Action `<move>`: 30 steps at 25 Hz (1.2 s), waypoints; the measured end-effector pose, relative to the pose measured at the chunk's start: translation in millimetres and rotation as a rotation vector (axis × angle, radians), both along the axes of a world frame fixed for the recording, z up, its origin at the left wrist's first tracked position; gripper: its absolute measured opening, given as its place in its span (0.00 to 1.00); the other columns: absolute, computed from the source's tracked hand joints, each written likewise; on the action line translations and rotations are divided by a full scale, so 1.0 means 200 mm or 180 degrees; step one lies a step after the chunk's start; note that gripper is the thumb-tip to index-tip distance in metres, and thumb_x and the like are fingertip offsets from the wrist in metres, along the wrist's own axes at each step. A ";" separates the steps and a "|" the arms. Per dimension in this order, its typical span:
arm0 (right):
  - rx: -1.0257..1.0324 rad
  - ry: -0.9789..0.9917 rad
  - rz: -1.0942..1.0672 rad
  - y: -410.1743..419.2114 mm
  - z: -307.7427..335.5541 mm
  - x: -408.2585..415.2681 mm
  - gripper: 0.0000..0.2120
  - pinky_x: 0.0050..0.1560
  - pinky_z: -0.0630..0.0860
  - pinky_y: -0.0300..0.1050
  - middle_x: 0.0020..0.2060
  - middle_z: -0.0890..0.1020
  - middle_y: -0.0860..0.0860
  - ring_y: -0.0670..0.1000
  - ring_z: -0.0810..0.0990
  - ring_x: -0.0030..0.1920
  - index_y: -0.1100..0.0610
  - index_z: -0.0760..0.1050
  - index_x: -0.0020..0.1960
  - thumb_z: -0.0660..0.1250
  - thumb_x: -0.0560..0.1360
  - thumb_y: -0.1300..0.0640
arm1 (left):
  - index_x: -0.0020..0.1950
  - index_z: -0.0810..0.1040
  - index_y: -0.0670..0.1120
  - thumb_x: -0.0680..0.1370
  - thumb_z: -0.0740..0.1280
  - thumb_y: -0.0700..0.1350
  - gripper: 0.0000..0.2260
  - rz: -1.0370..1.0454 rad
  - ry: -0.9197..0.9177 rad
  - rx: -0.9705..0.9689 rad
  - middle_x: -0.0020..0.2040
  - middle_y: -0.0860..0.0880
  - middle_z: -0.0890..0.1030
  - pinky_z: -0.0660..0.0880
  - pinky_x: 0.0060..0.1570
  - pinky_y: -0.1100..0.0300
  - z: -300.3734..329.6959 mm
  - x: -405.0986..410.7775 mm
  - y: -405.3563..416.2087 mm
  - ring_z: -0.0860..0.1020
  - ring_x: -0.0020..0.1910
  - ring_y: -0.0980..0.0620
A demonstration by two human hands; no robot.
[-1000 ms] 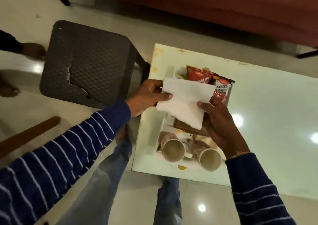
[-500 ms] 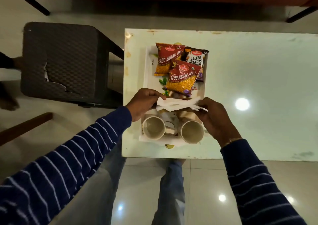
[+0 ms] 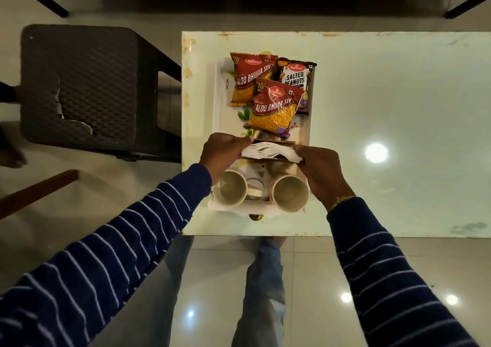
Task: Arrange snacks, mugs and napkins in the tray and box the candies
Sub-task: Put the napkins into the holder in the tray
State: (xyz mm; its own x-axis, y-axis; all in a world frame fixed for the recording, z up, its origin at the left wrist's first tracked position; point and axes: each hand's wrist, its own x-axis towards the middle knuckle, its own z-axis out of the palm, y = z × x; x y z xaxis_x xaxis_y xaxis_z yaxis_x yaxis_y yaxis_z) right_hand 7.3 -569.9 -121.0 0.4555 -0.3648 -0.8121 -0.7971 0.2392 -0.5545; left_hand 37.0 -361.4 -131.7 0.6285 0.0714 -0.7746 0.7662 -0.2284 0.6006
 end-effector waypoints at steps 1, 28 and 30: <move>-0.0154 -0.0001 0.0050 0.01 -0.01 0.01 0.03 0.56 0.81 0.54 0.45 0.85 0.58 0.59 0.84 0.51 0.59 0.84 0.45 0.74 0.71 0.63 | 0.45 0.86 0.44 0.72 0.75 0.53 0.12 -0.0061 -0.0119 0.0132 0.44 0.46 0.87 0.81 0.55 0.45 0.00 0.00 0.00 0.85 0.48 0.46; -0.1878 -0.1296 0.3838 -0.18 0.25 0.88 0.11 0.63 0.75 0.48 0.59 0.82 0.59 0.58 0.79 0.61 0.63 0.82 0.58 0.65 0.80 0.60 | 0.50 0.82 0.45 0.79 0.68 0.40 0.03 0.2262 0.0927 -0.0383 0.47 0.41 0.86 0.81 0.47 0.55 -0.09 -0.97 -0.20 0.85 0.49 0.46; -0.1761 -0.1141 0.3885 -0.12 0.17 0.98 0.12 0.66 0.74 0.53 0.62 0.80 0.58 0.58 0.78 0.64 0.63 0.80 0.60 0.66 0.80 0.59 | 0.49 0.82 0.43 0.80 0.67 0.41 0.05 0.2173 0.0955 -0.0416 0.47 0.42 0.86 0.80 0.49 0.53 -0.11 -0.96 -0.24 0.85 0.49 0.46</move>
